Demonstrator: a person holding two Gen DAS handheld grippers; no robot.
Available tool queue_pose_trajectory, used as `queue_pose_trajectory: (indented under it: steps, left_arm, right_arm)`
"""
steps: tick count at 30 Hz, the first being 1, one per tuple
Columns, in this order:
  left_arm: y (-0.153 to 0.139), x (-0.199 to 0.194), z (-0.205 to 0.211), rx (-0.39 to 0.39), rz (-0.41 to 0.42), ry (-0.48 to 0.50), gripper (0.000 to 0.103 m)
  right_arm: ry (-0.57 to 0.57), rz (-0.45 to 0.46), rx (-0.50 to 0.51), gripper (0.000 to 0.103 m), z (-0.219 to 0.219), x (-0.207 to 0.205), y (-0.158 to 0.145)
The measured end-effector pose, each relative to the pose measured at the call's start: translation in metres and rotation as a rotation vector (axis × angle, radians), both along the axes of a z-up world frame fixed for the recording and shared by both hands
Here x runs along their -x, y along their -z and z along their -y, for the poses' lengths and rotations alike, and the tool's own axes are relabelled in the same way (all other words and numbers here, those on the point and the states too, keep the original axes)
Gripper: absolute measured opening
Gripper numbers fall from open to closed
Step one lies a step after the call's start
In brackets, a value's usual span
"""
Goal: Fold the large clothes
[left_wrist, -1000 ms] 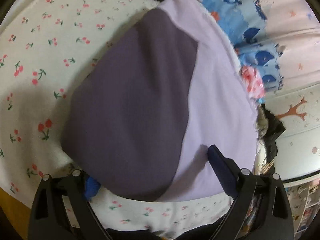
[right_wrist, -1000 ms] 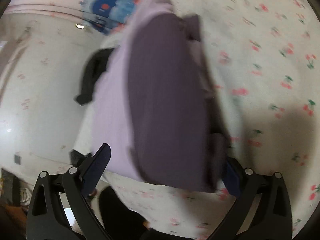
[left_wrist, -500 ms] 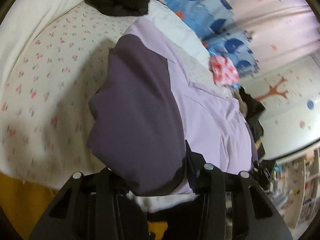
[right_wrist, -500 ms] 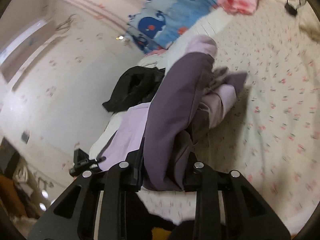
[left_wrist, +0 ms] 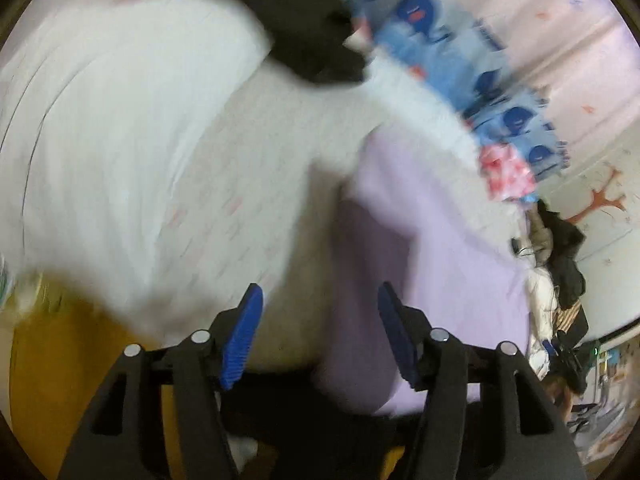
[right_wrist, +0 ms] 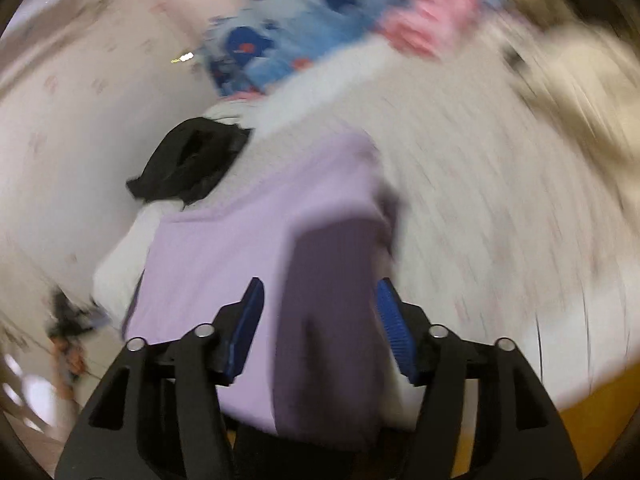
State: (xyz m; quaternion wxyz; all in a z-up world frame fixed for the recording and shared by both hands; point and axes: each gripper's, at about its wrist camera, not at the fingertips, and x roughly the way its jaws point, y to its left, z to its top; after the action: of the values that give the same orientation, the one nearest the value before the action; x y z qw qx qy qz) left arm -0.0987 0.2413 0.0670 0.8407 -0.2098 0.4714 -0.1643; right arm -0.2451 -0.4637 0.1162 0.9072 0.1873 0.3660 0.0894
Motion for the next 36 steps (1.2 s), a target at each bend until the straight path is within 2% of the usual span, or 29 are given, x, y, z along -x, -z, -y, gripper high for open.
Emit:
queue_pose_trajectory:
  steps: [2, 4, 6, 7, 8, 9, 10, 11, 13, 16, 17, 19, 20, 21, 22, 23, 24, 27, 29, 31, 32, 33, 35, 36]
  left_arm:
    - [-0.017, -0.023, 0.056, -0.021, 0.103, 0.104, 0.068]
    - [-0.01, -0.055, 0.113, -0.045, 0.135, 0.192, 0.068]
    - [0.009, -0.087, 0.154, -0.059, 0.124, 0.211, 0.068]
    - [0.018, -0.104, 0.17, -0.097, 0.125, 0.199, 0.068]
    - [0.042, -0.126, 0.184, -0.184, 0.109, 0.17, 0.068]
    - [0.063, -0.141, 0.187, -0.236, 0.072, 0.158, 0.068]
    - [0.093, -0.159, 0.191, -0.227, -0.02, 0.168, 0.068]
    - [0.105, -0.169, 0.19, -0.195, -0.079, 0.149, 0.067]
    - [0.089, -0.171, 0.193, -0.211, -0.065, 0.129, 0.065]
    - [0.05, -0.161, 0.195, -0.247, 0.044, 0.125, 0.065]
    - [0.041, -0.16, 0.198, -0.255, 0.064, 0.121, 0.065]
    - [0.037, -0.17, 0.206, -0.277, 0.09, 0.119, 0.066]
    - [0.046, -0.182, 0.212, -0.3, 0.068, 0.117, 0.066]
    - [0.063, -0.196, 0.215, -0.334, 0.035, 0.119, 0.066]
    - [0.079, -0.2, 0.222, -0.361, -0.004, 0.133, 0.066]
    - [0.1, -0.207, 0.221, -0.332, -0.06, 0.147, 0.067]
    - [0.104, -0.205, 0.209, -0.325, -0.07, 0.14, 0.067]
    - [0.081, -0.194, 0.199, -0.306, -0.048, 0.147, 0.067]
    - [0.064, -0.177, 0.179, -0.275, -0.027, 0.143, 0.067]
    - [0.044, -0.145, 0.139, -0.246, 0.009, 0.128, 0.068]
    - [0.039, -0.127, 0.121, -0.24, 0.008, 0.118, 0.07]
    - [0.041, -0.119, 0.112, -0.233, 0.0, 0.11, 0.072]
    - [0.053, -0.084, 0.073, -0.2, -0.056, 0.098, 0.073]
    - [0.061, -0.07, 0.06, -0.183, -0.081, 0.091, 0.073]
  right_arm:
    - [-0.045, -0.006, 0.103, 0.061, -0.032, -0.059, 0.001]
    - [-0.04, -0.034, 0.177, 0.061, -0.051, -0.101, 0.016]
    - [0.0, -0.099, 0.282, 0.061, -0.065, -0.148, 0.045]
    - [0.01, -0.154, 0.345, 0.061, -0.068, -0.17, 0.069]
    - [0.004, -0.202, 0.36, 0.061, -0.07, -0.188, 0.095]
    - [-0.01, -0.255, 0.324, 0.062, -0.067, -0.201, 0.116]
    - [-0.012, -0.264, 0.282, 0.062, -0.065, -0.204, 0.117]
    - [-0.008, -0.276, 0.26, 0.062, -0.062, -0.205, 0.108]
    - [0.002, -0.261, 0.29, 0.062, -0.063, -0.201, 0.091]
    - [0.001, -0.166, 0.289, 0.063, -0.064, -0.211, 0.056]
    - [0.0, -0.151, 0.283, 0.064, -0.064, -0.223, 0.053]
    - [-0.019, -0.179, 0.304, 0.065, -0.074, -0.246, 0.066]
    - [-0.024, -0.227, 0.335, 0.067, -0.081, -0.257, 0.083]
    - [-0.041, -0.332, 0.358, 0.068, -0.085, -0.271, 0.119]
    - [-0.044, -0.356, 0.336, 0.069, -0.085, -0.281, 0.132]
    - [-0.028, -0.357, 0.302, 0.07, -0.081, -0.284, 0.131]
    - [-0.026, -0.363, 0.275, 0.069, -0.077, -0.285, 0.123]
    - [-0.051, -0.312, 0.173, 0.069, -0.056, -0.255, 0.087]
    - [-0.041, -0.229, 0.068, 0.071, -0.029, -0.2, 0.054]
    - [-0.009, -0.19, 0.023, 0.08, -0.002, -0.144, 0.04]
    - [0.007, -0.189, 0.005, 0.088, 0.007, -0.12, 0.04]
    - [0.024, -0.203, -0.043, 0.089, 0.023, -0.086, 0.046]
    - [0.036, -0.251, -0.205, 0.089, 0.048, -0.026, 0.072]
    - [0.039, -0.271, -0.264, 0.089, 0.053, -0.011, 0.083]
